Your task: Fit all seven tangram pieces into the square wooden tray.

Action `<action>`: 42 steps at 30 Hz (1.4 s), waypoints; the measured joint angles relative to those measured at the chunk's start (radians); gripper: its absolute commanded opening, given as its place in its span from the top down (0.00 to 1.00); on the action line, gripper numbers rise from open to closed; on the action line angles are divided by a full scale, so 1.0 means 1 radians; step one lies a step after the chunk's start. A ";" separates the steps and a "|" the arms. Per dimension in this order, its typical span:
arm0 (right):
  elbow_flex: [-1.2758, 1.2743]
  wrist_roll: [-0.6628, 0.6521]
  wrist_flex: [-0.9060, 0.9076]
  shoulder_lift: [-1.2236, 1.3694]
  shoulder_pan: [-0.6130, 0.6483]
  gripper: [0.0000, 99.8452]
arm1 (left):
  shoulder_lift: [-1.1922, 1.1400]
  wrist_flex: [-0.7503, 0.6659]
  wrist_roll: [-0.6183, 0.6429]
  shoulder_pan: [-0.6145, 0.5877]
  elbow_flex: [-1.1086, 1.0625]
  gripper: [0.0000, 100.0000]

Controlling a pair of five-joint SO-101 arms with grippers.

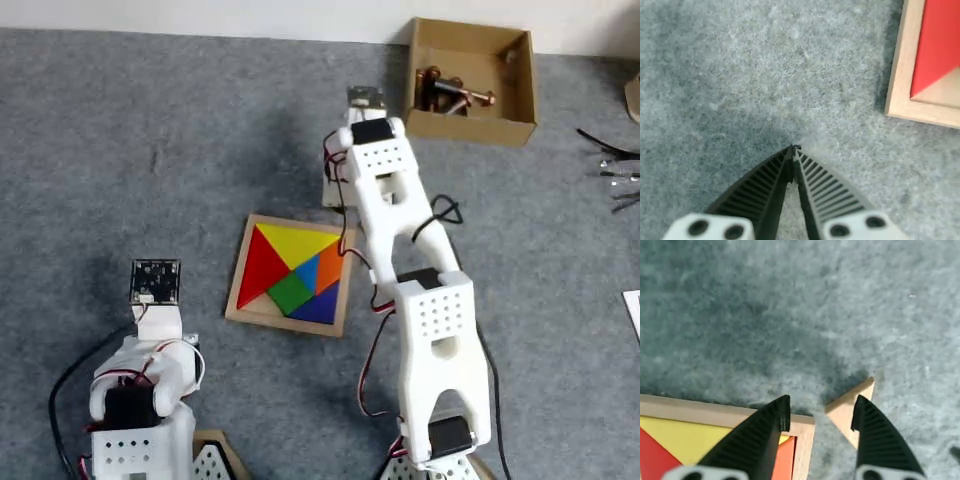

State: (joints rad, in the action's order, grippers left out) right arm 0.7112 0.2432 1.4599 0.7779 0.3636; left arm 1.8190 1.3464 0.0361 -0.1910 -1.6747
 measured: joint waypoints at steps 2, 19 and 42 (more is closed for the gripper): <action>0.000 0.006 -0.002 0.000 -0.002 0.81 | 0.000 0.000 0.000 0.000 0.000 0.99; 0.000 0.003 0.015 0.002 -0.051 0.81 | 0.000 0.000 0.000 0.000 0.000 0.99; -0.031 -0.049 0.029 0.066 -0.063 0.90 | 0.000 0.000 0.000 -0.003 0.000 0.99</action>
State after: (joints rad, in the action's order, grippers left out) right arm 0.6805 0.1941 1.4891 0.8439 0.3007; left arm 1.8190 1.3464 0.0361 -0.1941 -1.6747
